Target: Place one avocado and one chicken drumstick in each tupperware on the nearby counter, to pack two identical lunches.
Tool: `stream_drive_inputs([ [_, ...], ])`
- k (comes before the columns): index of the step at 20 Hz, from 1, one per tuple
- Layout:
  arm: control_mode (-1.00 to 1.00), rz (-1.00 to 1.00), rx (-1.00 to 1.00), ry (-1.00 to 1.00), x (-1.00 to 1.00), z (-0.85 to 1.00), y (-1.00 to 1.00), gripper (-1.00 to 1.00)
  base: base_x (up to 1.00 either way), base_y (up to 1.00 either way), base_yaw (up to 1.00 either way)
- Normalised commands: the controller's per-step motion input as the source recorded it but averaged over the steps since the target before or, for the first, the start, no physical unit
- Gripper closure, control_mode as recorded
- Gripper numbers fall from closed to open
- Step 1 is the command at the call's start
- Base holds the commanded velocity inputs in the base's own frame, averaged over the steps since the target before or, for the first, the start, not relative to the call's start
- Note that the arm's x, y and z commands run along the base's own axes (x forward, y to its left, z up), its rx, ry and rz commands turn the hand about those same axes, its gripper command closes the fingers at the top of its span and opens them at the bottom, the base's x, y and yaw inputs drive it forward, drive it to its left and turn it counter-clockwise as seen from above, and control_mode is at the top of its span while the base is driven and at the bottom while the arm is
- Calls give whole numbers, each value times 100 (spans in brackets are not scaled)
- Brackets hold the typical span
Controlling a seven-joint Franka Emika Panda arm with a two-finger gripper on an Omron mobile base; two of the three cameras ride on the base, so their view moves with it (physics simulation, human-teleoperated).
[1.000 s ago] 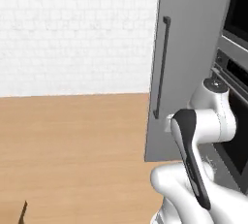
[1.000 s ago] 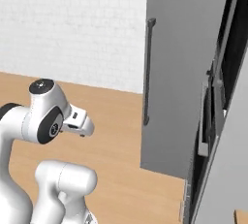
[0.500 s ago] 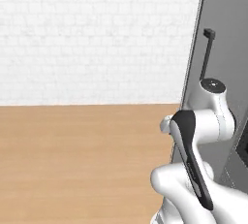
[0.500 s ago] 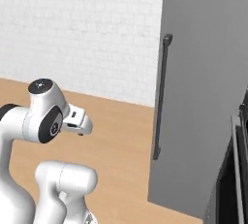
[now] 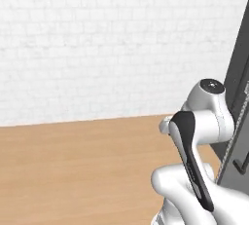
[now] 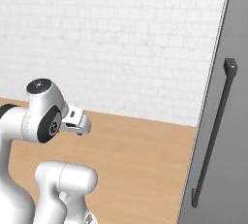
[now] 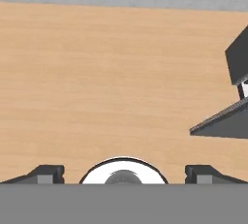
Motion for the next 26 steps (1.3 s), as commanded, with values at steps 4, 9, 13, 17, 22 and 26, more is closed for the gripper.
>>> stream_drive_inputs([
  [4,100,0,0,0,0,0,0,-100,96,73,-63],
  [9,100,0,0,0,0,0,0,-100,96,70,-65],
  [13,100,0,0,0,0,0,0,-100,99,71,-66],
  [17,100,0,0,0,0,0,0,-100,96,66,-69],
  [22,100,0,0,0,0,0,0,-100,74,54,-75],
  [26,100,0,0,0,0,0,0,-100,75,54,-75],
])
